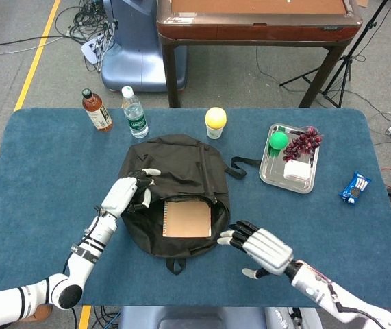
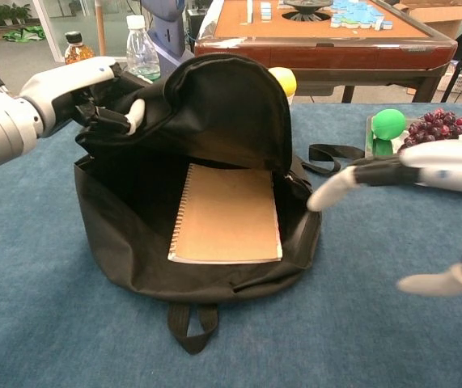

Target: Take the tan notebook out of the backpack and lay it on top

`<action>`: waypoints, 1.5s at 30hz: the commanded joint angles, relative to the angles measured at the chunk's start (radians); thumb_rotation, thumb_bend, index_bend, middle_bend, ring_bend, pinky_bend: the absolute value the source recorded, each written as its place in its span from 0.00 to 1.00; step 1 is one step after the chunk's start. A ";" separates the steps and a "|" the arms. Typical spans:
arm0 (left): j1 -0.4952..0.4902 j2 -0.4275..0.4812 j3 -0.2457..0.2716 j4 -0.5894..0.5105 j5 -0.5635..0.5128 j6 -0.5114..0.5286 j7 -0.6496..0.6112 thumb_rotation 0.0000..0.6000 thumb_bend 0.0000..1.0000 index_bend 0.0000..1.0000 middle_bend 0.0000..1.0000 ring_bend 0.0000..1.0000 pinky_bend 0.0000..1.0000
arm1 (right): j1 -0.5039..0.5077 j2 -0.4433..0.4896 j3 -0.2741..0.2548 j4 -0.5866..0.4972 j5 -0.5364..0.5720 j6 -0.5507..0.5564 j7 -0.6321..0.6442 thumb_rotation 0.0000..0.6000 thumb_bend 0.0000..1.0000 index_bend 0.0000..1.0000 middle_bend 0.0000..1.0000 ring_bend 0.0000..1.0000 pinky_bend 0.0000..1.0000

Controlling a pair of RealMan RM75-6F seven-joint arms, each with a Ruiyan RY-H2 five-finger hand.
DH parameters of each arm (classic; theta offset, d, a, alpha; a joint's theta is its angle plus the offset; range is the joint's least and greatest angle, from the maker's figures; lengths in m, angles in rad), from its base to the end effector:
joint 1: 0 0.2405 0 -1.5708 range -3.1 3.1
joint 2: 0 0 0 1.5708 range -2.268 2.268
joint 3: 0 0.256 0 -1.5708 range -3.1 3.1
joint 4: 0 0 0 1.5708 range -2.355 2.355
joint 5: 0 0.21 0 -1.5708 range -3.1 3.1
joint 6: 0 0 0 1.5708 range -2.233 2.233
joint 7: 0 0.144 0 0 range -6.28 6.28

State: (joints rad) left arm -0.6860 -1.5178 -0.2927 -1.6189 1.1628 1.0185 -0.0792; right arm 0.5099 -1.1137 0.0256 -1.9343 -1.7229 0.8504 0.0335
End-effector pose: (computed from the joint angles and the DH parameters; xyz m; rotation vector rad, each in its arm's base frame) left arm -0.1139 0.3397 0.0134 -1.6052 -1.3850 -1.3875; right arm -0.1543 -0.2170 0.0508 2.2756 -1.0830 0.9968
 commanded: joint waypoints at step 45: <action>0.025 0.034 0.011 -0.050 -0.052 0.013 -0.023 1.00 0.66 0.56 0.23 0.20 0.16 | 0.263 -0.663 0.102 0.579 0.425 -0.027 -0.384 1.00 0.15 0.18 0.08 0.00 0.10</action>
State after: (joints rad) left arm -0.6607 -1.4834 -0.2820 -1.6693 1.1108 1.0319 -0.1017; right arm 0.7699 -1.7731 0.1265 -1.3586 -1.2995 0.8210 -0.3476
